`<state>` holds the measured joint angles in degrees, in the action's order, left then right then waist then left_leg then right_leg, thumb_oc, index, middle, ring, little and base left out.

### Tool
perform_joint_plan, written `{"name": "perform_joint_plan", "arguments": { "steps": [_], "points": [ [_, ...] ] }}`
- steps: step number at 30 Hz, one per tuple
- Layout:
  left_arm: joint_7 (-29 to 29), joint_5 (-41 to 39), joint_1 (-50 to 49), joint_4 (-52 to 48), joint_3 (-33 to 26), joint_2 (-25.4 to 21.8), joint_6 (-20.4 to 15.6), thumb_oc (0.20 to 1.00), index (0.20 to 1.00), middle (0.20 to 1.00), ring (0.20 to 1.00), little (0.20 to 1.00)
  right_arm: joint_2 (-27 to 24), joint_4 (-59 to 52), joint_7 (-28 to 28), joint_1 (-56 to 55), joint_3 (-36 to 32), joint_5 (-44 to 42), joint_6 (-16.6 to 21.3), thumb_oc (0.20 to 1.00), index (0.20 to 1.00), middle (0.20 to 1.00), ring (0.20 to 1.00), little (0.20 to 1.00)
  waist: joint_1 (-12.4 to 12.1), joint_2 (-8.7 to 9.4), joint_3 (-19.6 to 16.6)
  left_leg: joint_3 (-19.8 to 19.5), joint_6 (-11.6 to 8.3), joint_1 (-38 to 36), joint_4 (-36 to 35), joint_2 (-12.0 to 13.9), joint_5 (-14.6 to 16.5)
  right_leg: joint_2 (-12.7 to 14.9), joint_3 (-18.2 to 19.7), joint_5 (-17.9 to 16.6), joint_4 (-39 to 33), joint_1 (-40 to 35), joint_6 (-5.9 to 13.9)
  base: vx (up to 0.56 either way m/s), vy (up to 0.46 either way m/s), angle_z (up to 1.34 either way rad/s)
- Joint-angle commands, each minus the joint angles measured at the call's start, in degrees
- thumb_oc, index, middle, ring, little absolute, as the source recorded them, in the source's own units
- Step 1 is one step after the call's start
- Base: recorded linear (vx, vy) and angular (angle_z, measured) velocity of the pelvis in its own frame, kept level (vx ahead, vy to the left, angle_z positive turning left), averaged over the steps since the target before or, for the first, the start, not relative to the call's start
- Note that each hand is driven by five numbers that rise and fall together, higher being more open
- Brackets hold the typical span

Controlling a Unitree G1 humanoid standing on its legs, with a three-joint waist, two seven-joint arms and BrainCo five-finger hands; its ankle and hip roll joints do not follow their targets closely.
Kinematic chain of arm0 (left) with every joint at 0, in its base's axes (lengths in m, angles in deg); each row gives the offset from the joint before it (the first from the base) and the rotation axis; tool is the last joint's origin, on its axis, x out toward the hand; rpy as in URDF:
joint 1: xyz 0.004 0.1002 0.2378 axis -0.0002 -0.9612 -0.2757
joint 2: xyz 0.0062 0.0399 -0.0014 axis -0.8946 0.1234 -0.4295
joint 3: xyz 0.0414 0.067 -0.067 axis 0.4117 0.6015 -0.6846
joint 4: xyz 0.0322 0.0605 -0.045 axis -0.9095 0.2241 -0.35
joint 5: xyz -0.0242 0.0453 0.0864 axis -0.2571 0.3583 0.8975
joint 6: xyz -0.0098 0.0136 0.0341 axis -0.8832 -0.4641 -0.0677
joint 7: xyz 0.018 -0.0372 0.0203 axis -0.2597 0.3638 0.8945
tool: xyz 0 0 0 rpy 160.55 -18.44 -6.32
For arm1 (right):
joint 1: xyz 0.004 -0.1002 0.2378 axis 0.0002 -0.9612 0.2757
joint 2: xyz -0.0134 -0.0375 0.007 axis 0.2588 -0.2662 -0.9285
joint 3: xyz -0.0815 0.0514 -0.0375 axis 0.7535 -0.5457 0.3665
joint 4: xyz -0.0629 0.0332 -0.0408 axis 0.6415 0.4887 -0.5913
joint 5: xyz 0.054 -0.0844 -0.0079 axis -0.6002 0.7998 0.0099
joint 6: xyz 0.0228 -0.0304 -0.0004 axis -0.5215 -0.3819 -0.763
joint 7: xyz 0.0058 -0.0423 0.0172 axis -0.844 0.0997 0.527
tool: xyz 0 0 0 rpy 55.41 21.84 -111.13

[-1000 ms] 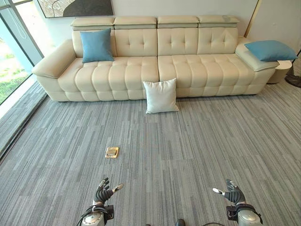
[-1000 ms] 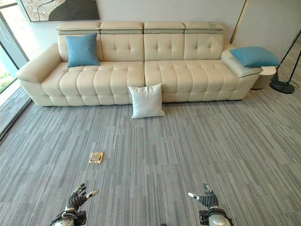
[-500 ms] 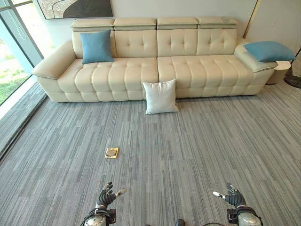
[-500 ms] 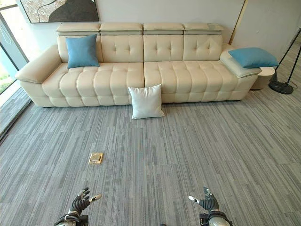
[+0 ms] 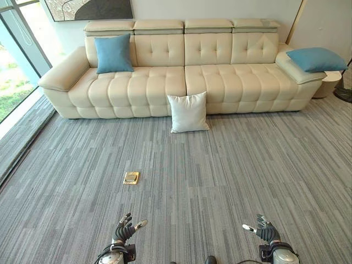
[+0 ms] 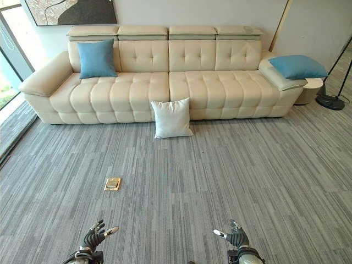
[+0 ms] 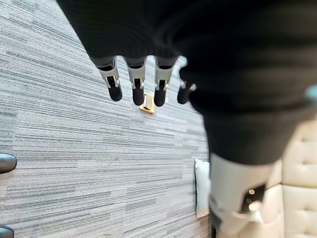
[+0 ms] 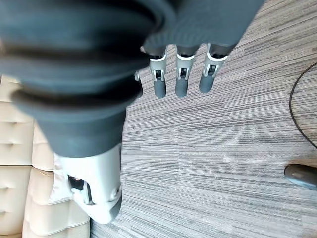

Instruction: Pick up all the scattered cushions and arrange them neatly on the sofa.

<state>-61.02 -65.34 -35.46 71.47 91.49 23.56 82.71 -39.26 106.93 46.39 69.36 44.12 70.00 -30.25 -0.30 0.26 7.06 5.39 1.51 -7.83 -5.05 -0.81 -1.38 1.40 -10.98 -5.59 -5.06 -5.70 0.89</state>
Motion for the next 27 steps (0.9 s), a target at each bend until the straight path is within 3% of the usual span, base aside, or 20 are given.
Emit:
{"name": "perform_joint_plan", "arguments": {
  "steps": [1, 18, 23, 24, 25, 27],
  "points": [
    [-0.05, -2.18, 3.73, 1.29, -0.32, 0.49, -2.71, 1.0, 1.0, 1.0, 1.0, 1.0, -0.56, 0.31, -0.02, 2.6, 0.08, -4.01, 2.81, 1.0, 1.0, 1.0, 1.0, 1.0, 0.12, 0.22, 1.13, 0.95, -3.19, -2.08, 0.05, 1.07, 4.98, 1.93, -0.92, 9.48, 0.06, -3.49, 4.15, 0.03, 0.019, 0.01],
    [-0.81, -2.05, 4.6, 3.76, -0.56, -0.5, -2.57, 1.0, 1.0, 1.0, 1.0, 1.0, -0.43, -0.83, -0.78, 4.24, 0.94, -2.88, 2.39, 1.0, 1.0, 1.0, 1.0, 1.0, -0.64, 2.35, 3.1, 0.57, -1.41, 0.23, 0.05, -0.23, 5.73, 2.96, -0.92, 7.67, 0.06, -1.65, 5.4, 0.03, 0.069, 0.01],
    [-1.08, -1.31, 4.89, 4.1, -0.46, -0.85, -2.54, 1.0, 1.0, 1.0, 1.0, 1.0, -0.1, -2.1, -0.8, 4.85, 1.25, -2.47, 2.38, 1.0, 1.0, 1.0, 1.0, 1.0, -0.61, 1.6, 4.49, 1.23, 0.11, -0.07, 0.05, -0.59, 6.46, 4.25, 0.57, 9.09, 10.89, 3.8, 6.5, -0.01, 0.157, -0.05],
    [-1.3, -1.51, 4.91, 4.22, -0.76, -0.81, -2.68, 1.0, 1.0, 1.0, 1.0, 1.0, -0.04, -2.27, -0.84, 5.17, 1.5, -2.11, 2.46, 1.0, 1.0, 1.0, 1.0, 1.0, -0.58, 1.22, 5.0, 1.36, 0.53, -0.51, 0.05, -0.76, 6.62, 4.91, 0.67, 8.61, 14.64, 5.54, 7.08, 0.01, 0.182, -0.07],
    [-1.47, -1.75, 4.7, 4.08, -1.09, -0.86, -2.8, 1.0, 1.0, 1.0, 1.0, 1.0, -0.12, -2.95, -0.84, 5.4, 1.86, -1.25, 2.48, 1.0, 1.0, 1.0, 1.0, 1.0, -0.67, 0.64, 5.78, 1.66, 1.38, -1.44, 0.05, -1.43, 7.07, 6.54, 0.68, 7.21, 23.7, 9.37, 7.94, 0.03, 0.208, -0.14],
    [-1.33, -1.46, 4.66, 3.82, -0.97, -0.86, -2.72, 1.0, 1.0, 1.0, 1.0, 1.0, -0.12, -3.94, -0.7, 5.14, 1.98, -0.93, 2.31, 1.0, 1.0, 1.0, 1.0, 1.0, -0.38, 0.41, 6.21, 1.57, 1.39, -2.41, 0.05, -1.67, 7.66, 6.43, 1.79, 6.27, 27.78, 12.66, 7.9, 0.06, 0.11, -0.27]
  ]
}}
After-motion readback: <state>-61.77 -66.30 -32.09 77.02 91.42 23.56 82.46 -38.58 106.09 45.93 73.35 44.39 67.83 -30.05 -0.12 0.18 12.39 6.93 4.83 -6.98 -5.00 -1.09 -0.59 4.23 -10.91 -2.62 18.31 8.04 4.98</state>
